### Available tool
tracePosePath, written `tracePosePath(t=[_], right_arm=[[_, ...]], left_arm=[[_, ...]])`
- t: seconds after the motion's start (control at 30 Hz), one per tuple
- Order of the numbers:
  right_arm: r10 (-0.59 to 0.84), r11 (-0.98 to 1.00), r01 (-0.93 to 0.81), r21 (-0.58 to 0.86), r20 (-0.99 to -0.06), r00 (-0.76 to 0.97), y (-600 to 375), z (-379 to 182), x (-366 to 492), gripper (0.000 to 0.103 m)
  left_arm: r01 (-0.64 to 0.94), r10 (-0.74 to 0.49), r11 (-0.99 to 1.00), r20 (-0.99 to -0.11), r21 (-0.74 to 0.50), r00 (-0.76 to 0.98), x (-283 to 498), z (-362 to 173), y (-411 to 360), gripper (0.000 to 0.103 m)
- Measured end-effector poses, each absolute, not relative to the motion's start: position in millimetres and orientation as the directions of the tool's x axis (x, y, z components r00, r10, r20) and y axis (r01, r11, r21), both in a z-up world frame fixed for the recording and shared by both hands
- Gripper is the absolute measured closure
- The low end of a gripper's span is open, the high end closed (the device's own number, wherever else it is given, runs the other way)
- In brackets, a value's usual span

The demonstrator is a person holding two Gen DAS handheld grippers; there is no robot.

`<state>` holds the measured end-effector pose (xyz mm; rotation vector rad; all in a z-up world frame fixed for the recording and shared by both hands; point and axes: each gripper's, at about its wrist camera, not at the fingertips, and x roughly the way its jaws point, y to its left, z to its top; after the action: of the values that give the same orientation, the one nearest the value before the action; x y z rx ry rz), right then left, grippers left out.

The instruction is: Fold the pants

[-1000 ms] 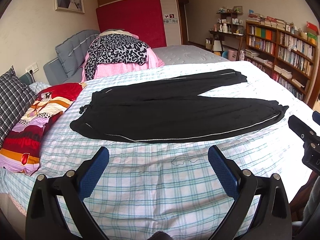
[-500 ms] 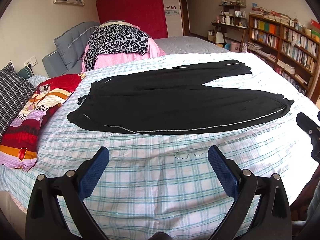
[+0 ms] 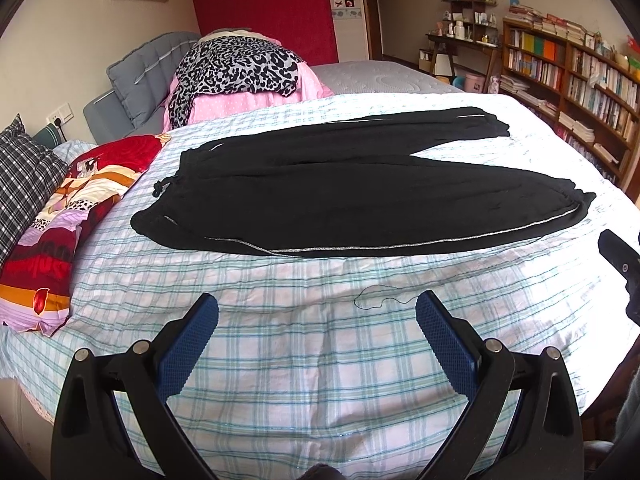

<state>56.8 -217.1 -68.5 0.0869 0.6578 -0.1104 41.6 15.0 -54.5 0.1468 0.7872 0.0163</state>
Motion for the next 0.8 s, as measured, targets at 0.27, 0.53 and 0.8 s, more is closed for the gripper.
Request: tracePosePath(t=[0.27, 0.53, 0.8], right_arm=[[-0.076, 0.99, 0.132, 0.046, -0.614, 0.786, -218, -69, 57, 0.002], [-0.081, 0.988, 0.145, 0.048, -0.638, 0.766, -225, -78, 63, 0.002], [-0.088, 0.984, 0.168, 0.05, -0.689, 0.719, -236, -102, 79, 0.002]], left_arm=[[0.037, 0.072, 0.99, -0.706, 0.138, 0.704, 41, -55, 16, 0.005], [0.038, 0.066, 0.991, -0.719, 0.127, 0.692, 46, -61, 19, 0.005], [0.032, 0.065, 0.993, -0.761, 0.112, 0.646, 65, -80, 29, 0.005]])
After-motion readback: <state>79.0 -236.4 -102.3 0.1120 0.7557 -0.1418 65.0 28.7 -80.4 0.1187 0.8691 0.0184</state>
